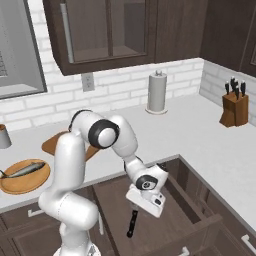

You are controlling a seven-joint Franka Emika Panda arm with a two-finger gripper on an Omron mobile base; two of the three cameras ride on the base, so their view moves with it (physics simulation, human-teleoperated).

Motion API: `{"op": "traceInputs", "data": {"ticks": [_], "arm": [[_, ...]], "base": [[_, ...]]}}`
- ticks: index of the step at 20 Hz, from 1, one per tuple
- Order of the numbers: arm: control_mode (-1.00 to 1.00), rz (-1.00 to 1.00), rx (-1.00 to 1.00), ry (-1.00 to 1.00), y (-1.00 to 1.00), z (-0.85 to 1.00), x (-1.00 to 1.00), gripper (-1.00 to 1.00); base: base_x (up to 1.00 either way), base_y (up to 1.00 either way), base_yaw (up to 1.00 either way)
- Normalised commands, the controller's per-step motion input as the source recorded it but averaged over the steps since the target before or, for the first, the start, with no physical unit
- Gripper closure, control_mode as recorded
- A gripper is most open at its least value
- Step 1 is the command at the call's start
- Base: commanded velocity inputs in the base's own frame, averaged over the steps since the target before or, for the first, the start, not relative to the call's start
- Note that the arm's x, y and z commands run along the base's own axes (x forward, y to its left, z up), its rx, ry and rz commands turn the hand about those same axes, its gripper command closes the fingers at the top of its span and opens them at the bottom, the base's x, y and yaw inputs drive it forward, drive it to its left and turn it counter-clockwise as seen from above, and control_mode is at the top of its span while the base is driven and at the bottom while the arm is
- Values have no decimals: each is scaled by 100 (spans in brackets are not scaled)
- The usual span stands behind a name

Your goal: Pick up the knife from the drawer and place it on the cutting board. Then place the meat from the plate to the cutting board.

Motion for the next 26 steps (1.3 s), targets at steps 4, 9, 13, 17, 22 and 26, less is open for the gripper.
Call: {"op": "traceInputs", "data": {"ticks": [4, 9, 13, 17, 22, 26], "arm": [[-100, 0, -9, 0, 8, -48, 8, -100], [-100, 0, -10, -2, 20, -53, -1, -100], [-100, 0, -9, -14, -1, -46, -37, -100], [-100, 1, -8, -24, -22, -40, -57, -100], [-100, 3, -4, -26, -27, -12, -53, -100], [-100, 0, 0, -3, 59, 71, -1, -100]], "base": [[0, 0, 0], [0, 0, 0], [0, 0, 0], [0, 0, 0], [0, 0, 0], [0, 0, 0]]}}
